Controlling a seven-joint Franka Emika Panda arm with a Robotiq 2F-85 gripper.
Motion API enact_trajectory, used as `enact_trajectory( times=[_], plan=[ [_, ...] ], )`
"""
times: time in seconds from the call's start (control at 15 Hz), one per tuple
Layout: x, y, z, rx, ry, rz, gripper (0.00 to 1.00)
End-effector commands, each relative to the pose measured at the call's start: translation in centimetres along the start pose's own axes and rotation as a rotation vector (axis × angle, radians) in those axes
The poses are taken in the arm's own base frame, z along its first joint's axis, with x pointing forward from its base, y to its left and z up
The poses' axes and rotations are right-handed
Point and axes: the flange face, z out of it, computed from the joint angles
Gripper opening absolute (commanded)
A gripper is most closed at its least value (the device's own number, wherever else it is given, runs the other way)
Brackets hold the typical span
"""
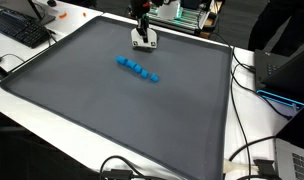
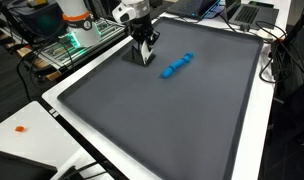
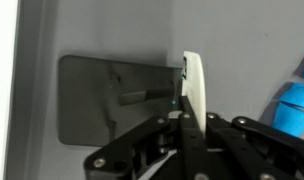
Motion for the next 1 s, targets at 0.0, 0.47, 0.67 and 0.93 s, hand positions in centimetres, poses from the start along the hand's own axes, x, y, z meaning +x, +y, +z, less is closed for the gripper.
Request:
enact_trajectory(
  times=[0.0, 0.47, 0.67, 0.93],
  plan=[
    [0.44, 0.42, 0.6, 0.013, 0.011, 0.034, 0.01],
    [0.77, 0.28, 0.95, 0.025, 0.027, 0.053, 0.01],
    [0.79, 0.29, 1.17, 0.021, 0.023, 0.066, 0.01],
    [0.87, 0.33, 1.3, 0.016, 0.025, 0.084, 0.01]
  ],
)
